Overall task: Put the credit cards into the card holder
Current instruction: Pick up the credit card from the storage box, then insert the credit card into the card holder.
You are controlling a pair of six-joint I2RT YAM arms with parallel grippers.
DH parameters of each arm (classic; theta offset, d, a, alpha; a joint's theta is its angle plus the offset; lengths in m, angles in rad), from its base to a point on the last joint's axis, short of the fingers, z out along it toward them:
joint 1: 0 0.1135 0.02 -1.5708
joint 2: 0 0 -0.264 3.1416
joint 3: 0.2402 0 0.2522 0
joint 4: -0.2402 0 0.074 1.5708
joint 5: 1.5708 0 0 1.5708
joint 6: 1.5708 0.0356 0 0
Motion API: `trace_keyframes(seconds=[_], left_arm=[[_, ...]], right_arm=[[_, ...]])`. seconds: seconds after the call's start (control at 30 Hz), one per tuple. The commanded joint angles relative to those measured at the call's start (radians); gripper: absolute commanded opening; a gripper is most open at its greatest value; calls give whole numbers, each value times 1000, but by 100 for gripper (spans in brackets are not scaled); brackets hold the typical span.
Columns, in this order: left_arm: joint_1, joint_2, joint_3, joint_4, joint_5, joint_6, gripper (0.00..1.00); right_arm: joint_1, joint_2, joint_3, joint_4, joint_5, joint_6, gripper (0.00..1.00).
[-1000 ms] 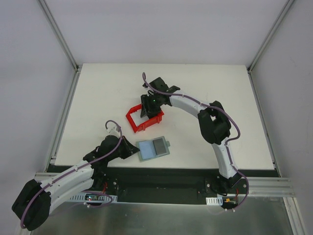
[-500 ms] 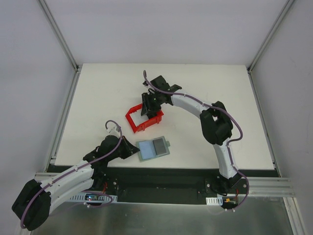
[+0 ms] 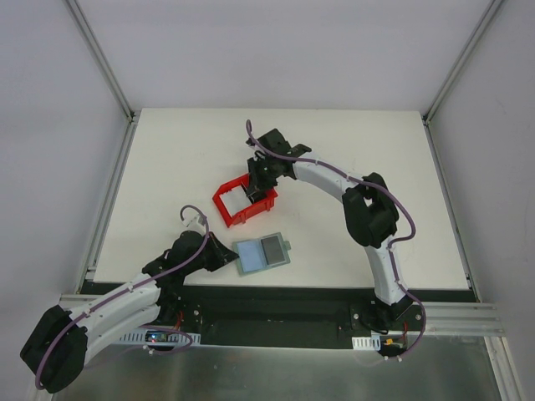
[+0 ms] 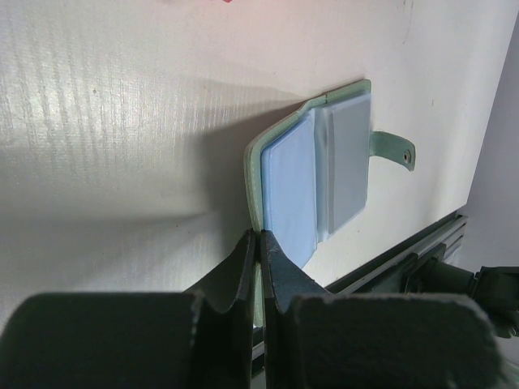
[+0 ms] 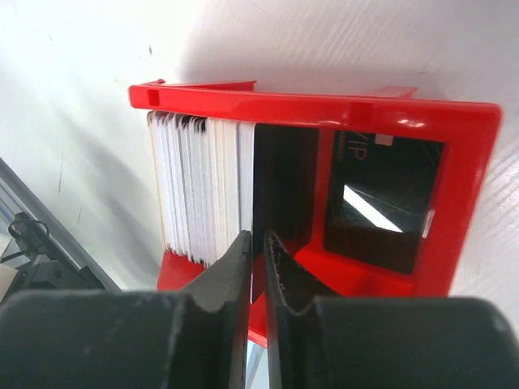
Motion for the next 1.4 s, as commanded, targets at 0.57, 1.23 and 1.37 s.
trace_keyframes(seconds=[0.57,1.23,1.37], left_arm=[[9,24,-7,9,3,5,0],[9,48,-24,8,-3,0,0],[9,55,-29,9,-6,-6,0]], right_arm=[[4,-245,-19,67,232,-84,0],[76,-866,-931,570,109,334,0],[108,-865,-1078,688,106,419,0]])
